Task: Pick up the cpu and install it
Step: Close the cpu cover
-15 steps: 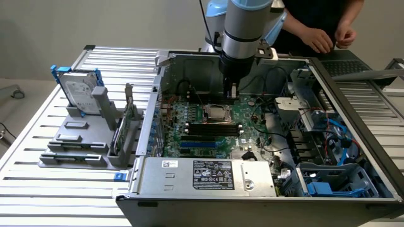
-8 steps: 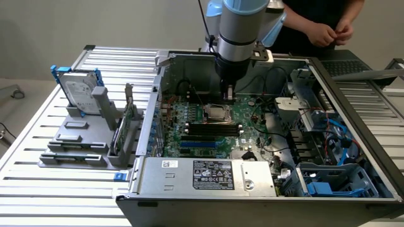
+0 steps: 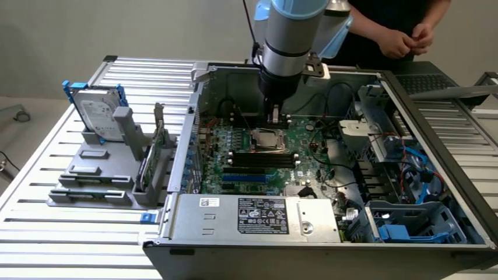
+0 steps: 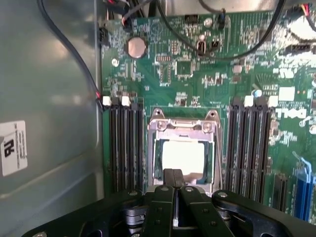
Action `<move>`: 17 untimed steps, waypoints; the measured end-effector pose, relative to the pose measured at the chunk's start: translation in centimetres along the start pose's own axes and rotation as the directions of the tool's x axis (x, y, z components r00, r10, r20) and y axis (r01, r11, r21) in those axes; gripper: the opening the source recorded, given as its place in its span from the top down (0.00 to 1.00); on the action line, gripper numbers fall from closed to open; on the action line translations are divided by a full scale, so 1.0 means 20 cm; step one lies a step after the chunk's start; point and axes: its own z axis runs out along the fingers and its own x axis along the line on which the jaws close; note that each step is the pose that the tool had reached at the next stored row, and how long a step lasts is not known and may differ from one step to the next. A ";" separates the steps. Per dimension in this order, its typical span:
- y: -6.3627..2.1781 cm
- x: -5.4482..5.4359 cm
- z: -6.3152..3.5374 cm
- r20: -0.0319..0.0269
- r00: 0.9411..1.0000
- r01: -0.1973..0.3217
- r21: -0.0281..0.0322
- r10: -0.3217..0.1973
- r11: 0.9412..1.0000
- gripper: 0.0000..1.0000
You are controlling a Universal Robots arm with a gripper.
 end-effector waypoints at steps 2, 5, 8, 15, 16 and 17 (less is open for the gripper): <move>-0.013 0.00 0.001 -0.002 1.000 -0.003 0.019 0.003 1.000 0.89; -0.031 0.00 0.002 -0.003 1.000 -0.008 0.048 0.009 0.999 0.89; -0.044 0.00 0.005 -0.002 1.000 -0.013 0.076 0.014 0.997 0.89; -0.047 -0.01 0.040 -0.002 1.000 -0.018 0.100 0.018 0.995 0.89; -0.048 -0.01 0.049 -0.002 1.000 -0.018 0.101 0.018 0.995 0.89; -0.049 -0.01 0.058 -0.002 1.000 -0.018 0.101 0.018 0.995 0.89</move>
